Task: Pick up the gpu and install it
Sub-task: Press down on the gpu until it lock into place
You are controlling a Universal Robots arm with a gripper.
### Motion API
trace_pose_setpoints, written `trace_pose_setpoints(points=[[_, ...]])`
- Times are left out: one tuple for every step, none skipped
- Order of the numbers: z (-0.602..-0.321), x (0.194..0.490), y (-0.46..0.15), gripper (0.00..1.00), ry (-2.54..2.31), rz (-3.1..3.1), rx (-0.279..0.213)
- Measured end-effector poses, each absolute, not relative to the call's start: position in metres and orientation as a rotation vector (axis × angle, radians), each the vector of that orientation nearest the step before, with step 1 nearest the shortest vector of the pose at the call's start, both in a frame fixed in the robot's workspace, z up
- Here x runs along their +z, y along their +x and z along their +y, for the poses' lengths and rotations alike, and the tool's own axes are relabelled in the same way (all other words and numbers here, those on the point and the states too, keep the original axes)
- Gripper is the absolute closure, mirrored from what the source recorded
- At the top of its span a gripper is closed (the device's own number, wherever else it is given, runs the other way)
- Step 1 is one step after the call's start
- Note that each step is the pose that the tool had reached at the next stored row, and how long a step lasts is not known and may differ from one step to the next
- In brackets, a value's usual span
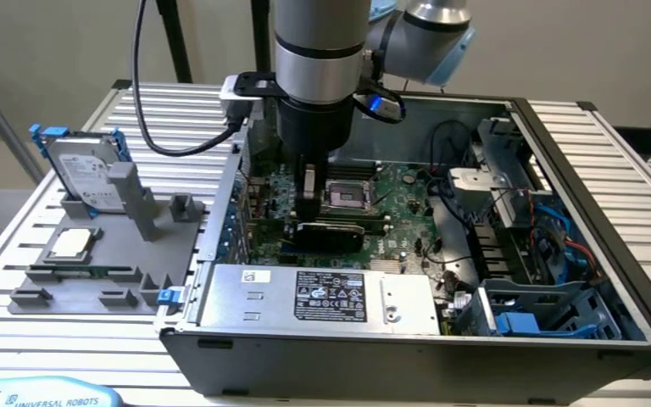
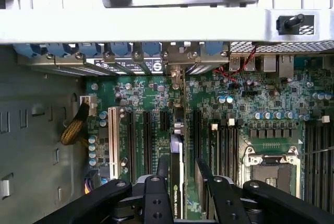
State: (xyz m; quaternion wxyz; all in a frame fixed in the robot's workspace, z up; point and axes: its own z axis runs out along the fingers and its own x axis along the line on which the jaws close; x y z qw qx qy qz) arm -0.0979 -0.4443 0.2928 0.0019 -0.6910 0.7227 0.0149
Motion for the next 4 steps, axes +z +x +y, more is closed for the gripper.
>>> trace_pose_setpoints(points=[[-0.4443,0.2928,-0.0979,0.65,-2.168,2.268,0.047],[-0.4443,0.2928,-0.0979,0.65,-2.168,2.268,0.047],[-0.4443,0.2928,-0.0979,0.65,-2.168,2.268,0.047],[-0.4443,0.2928,-0.0979,0.65,-2.168,2.268,0.047]])
